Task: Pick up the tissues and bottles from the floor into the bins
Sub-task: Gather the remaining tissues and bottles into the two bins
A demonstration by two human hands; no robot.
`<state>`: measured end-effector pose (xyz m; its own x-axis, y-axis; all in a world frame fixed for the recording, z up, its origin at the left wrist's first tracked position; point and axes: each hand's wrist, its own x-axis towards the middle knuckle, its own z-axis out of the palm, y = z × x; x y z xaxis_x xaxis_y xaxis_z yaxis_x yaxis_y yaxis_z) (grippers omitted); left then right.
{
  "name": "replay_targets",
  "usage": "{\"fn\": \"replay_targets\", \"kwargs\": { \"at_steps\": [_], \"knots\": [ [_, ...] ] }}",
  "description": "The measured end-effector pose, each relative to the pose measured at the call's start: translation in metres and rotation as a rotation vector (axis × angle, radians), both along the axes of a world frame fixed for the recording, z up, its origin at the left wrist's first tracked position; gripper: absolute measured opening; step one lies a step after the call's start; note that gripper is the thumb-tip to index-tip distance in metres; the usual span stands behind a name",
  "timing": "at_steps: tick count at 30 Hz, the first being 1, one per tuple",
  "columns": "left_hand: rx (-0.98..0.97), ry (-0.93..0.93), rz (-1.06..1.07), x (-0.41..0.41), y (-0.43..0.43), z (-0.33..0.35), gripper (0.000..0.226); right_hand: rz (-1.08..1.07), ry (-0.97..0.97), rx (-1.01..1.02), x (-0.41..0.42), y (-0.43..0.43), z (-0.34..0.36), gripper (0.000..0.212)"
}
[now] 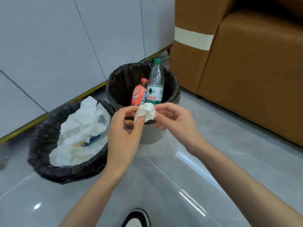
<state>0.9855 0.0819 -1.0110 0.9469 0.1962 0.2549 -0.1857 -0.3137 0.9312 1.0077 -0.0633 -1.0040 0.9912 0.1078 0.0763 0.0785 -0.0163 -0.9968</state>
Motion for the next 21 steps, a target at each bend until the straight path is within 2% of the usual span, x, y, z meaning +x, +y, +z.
{"fn": "replay_targets", "kwargs": {
  "at_steps": [3, 6, 11, 17, 21],
  "knots": [
    [0.041, -0.058, 0.139, 0.0, 0.043, 0.012, 0.023, 0.12, -0.101, -0.113, 0.016, 0.052, 0.007, 0.023],
    [0.158, -0.104, 0.272, 0.002, 0.084, 0.012, 0.03, 0.12, -0.191, -0.294, 0.024, 0.092, 0.006, 0.036],
    [0.341, -0.044, 0.495, 0.001, 0.149, -0.005, 0.031, 0.102, -0.275, -0.347, 0.023, 0.129, 0.001, 0.034],
    [0.693, 0.324, 0.39, 0.003, 0.18, -0.03, 0.046, 0.096, -0.243, -0.407, 0.021, 0.134, -0.017, 0.032],
    [0.683, 0.247, 0.362, 0.006, 0.173, -0.029, 0.059, 0.093, -0.221, -0.403, 0.019, 0.136, -0.02, 0.032]
  ]
}}
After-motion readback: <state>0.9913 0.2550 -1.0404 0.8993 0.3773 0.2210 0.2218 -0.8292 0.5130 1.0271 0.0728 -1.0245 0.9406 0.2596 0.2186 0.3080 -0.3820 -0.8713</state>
